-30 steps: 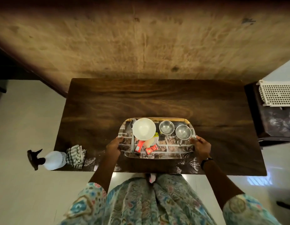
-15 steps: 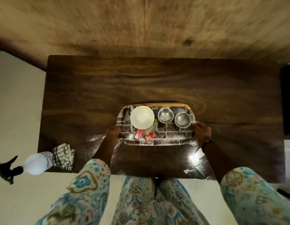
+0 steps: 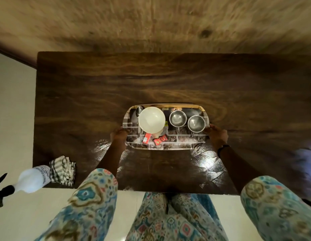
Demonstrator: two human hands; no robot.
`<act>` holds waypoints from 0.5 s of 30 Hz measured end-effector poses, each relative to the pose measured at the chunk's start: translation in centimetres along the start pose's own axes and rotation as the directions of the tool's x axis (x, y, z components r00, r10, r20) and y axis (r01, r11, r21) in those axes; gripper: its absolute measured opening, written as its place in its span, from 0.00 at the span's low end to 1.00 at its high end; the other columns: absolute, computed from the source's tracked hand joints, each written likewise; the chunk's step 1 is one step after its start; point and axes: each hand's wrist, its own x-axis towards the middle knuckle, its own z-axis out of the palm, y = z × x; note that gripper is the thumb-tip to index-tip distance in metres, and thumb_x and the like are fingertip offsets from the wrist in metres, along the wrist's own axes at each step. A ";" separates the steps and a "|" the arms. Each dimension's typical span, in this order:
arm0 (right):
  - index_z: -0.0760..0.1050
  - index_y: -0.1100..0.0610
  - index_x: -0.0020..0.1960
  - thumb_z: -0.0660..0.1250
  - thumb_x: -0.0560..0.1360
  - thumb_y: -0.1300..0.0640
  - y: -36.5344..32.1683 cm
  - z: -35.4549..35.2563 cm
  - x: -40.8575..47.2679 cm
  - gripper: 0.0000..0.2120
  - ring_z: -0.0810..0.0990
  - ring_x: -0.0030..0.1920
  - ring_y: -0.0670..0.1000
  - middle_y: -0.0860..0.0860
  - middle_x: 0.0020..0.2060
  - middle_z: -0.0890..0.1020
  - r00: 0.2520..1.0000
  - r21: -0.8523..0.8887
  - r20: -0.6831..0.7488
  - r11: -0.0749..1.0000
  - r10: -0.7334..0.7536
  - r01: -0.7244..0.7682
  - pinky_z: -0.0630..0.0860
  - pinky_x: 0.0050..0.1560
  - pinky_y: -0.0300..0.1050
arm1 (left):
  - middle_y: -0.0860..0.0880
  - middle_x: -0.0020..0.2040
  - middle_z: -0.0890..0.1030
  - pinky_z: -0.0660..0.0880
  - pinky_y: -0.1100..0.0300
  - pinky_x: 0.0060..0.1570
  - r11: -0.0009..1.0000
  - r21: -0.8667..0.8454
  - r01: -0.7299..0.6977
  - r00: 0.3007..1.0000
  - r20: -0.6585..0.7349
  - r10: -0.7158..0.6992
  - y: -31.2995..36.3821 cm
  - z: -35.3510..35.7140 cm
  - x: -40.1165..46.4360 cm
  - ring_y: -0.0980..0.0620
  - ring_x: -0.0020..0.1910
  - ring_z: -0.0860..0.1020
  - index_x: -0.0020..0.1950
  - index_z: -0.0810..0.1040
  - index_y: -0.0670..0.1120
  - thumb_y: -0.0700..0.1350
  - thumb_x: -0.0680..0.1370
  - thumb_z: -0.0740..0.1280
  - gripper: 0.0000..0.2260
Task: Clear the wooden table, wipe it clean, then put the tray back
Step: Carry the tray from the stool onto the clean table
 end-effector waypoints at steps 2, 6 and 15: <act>0.79 0.65 0.55 0.75 0.67 0.65 -1.0 0.0 -0.3 0.17 0.78 0.30 0.34 0.52 0.48 0.81 0.999 0.011 0.038 1.000 -0.006 0.005 0.73 0.26 0.28 | 0.45 0.37 0.79 0.79 0.47 0.47 1.000 -0.017 -0.014 1.000 0.011 0.014 0.3 0.1 0.5 0.44 0.46 0.79 0.45 0.80 0.39 0.28 0.69 0.67 0.09; 0.79 0.65 0.57 0.73 0.69 0.68 -2.3 0.5 0.3 0.16 0.76 0.27 0.31 0.55 0.50 0.82 0.994 0.013 0.058 0.996 -0.087 0.087 0.71 0.26 0.25 | 0.41 0.43 0.83 0.76 0.41 0.55 1.000 -0.019 -0.013 1.000 0.018 0.013 0.4 0.2 3.0 0.42 0.50 0.81 0.38 0.79 0.43 0.30 0.67 0.70 0.09; 0.77 0.62 0.62 0.70 0.73 0.65 -3.8 0.1 -0.8 0.17 0.76 0.53 0.46 0.51 0.57 0.80 0.987 -0.121 0.063 0.981 -0.146 0.153 0.71 0.42 0.25 | 0.36 0.57 0.80 0.73 0.37 0.59 0.998 0.026 -0.048 0.993 0.106 0.045 1.0 -0.1 1.9 0.37 0.56 0.79 0.56 0.77 0.38 0.30 0.71 0.68 0.14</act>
